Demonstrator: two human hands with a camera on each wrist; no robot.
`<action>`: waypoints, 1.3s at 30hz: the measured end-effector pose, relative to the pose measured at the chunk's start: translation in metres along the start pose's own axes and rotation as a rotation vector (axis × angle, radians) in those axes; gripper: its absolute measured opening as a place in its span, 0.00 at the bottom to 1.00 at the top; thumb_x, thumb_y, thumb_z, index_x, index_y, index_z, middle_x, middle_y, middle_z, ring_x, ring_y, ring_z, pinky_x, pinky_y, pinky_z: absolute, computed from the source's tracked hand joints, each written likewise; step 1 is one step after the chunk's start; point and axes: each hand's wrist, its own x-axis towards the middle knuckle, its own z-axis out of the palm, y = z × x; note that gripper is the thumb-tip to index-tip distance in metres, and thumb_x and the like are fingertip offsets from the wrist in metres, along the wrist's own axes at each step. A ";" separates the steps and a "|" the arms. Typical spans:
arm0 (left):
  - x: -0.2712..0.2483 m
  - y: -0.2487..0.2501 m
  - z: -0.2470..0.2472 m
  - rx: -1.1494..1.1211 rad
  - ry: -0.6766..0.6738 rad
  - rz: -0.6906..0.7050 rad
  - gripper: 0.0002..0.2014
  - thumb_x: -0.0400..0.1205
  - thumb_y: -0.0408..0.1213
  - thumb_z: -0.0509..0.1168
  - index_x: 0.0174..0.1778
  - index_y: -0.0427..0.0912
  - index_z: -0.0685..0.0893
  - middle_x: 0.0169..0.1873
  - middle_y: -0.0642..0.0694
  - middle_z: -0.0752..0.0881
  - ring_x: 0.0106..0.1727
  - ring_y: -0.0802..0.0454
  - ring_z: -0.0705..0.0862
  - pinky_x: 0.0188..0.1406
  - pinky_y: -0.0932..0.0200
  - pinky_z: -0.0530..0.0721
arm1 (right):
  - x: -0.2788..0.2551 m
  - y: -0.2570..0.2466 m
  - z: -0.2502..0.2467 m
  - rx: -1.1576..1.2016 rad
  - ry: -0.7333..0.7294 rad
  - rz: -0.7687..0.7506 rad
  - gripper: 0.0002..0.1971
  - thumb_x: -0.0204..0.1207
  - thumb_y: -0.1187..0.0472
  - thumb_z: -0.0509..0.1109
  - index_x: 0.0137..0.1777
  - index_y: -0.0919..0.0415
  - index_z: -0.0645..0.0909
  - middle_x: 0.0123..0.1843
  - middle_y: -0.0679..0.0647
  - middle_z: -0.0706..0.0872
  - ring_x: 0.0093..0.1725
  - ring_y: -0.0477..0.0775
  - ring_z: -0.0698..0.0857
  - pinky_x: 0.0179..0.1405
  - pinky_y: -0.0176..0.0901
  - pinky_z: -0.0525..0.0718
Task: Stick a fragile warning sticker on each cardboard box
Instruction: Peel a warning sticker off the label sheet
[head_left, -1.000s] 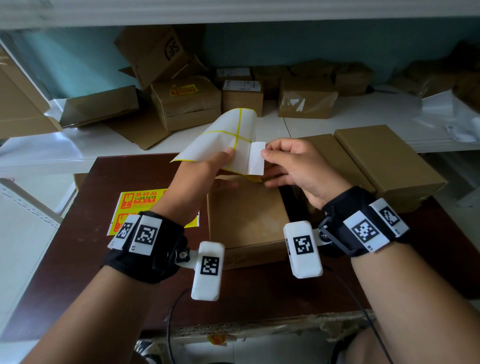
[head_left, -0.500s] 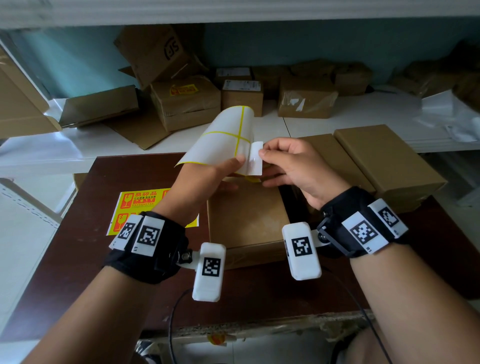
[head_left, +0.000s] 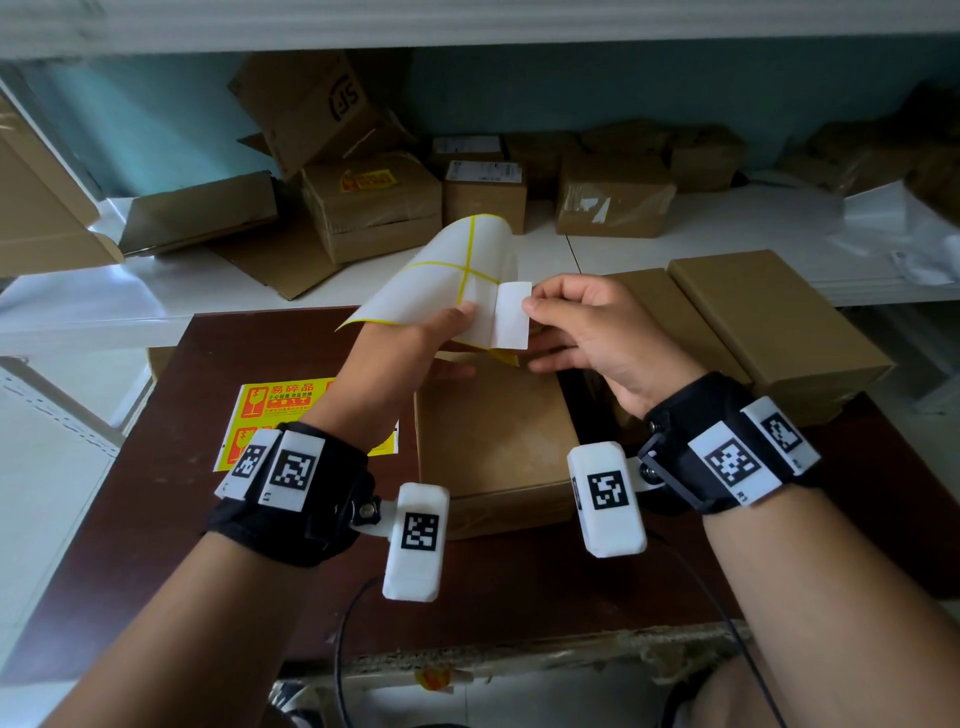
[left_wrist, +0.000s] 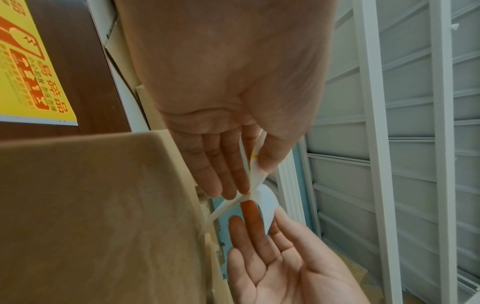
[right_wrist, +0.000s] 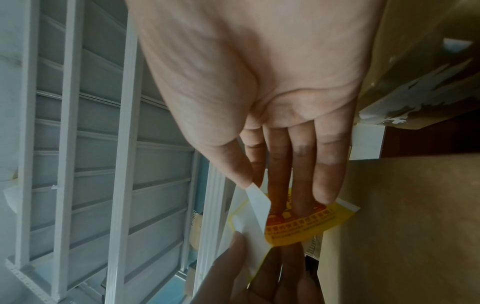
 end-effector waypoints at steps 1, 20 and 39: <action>0.000 0.000 0.000 -0.003 0.001 -0.002 0.12 0.84 0.35 0.69 0.62 0.40 0.85 0.58 0.39 0.89 0.56 0.43 0.89 0.41 0.51 0.89 | 0.000 0.000 0.000 0.001 0.001 -0.001 0.03 0.83 0.64 0.69 0.50 0.62 0.84 0.45 0.57 0.89 0.41 0.52 0.90 0.41 0.48 0.91; 0.003 0.000 -0.003 -0.036 0.028 -0.019 0.13 0.84 0.36 0.68 0.63 0.37 0.84 0.55 0.38 0.90 0.52 0.42 0.90 0.40 0.54 0.90 | 0.001 0.000 -0.004 0.021 0.006 0.004 0.03 0.84 0.64 0.68 0.51 0.62 0.83 0.47 0.57 0.89 0.41 0.51 0.90 0.39 0.45 0.91; 0.007 -0.003 -0.007 -0.005 0.079 -0.020 0.12 0.84 0.37 0.69 0.62 0.38 0.86 0.53 0.41 0.90 0.51 0.45 0.89 0.42 0.53 0.90 | 0.002 0.001 -0.008 0.028 0.012 0.005 0.04 0.84 0.63 0.68 0.50 0.61 0.84 0.55 0.64 0.89 0.46 0.55 0.89 0.40 0.46 0.90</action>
